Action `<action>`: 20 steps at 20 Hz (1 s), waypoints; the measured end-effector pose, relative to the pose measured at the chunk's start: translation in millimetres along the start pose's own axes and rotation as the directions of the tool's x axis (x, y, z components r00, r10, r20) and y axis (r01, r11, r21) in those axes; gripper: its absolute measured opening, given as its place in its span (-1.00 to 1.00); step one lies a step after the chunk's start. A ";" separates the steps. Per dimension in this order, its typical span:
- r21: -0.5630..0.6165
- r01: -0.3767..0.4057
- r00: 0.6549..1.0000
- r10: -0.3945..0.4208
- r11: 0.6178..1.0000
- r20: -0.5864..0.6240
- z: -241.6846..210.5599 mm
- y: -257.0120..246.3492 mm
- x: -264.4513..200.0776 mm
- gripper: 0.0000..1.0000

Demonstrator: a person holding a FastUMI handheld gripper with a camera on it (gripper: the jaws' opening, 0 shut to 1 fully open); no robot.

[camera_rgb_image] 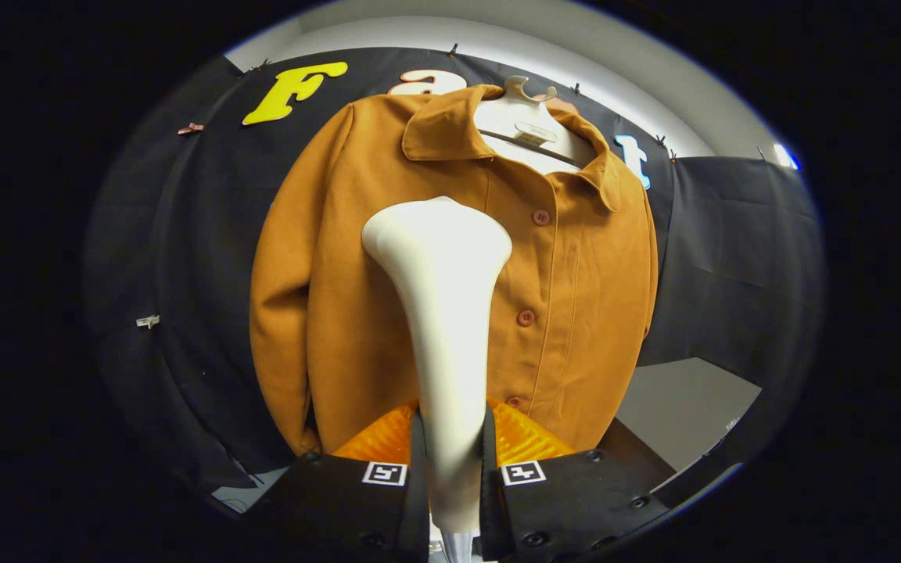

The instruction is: Iron the clothes twice with a garment steamer, once on the left side and once on the right side.

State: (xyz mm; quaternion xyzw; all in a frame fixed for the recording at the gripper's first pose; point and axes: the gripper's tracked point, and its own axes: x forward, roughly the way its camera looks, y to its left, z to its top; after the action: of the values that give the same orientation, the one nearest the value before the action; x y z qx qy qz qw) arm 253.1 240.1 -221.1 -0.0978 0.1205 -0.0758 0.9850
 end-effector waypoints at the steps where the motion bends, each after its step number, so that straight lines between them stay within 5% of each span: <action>1: 0.002 0.000 1.000 0.000 1.000 -0.012 -7.0 0.1 0.8 -0.42; 20: -0.015 -0.065 0.953 0.058 0.998 -0.298 -201.0 2.5 -11.5 -0.42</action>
State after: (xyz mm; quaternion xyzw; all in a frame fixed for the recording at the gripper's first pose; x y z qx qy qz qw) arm 191.6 209.5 -410.4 -0.0934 0.2715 -0.0575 0.9562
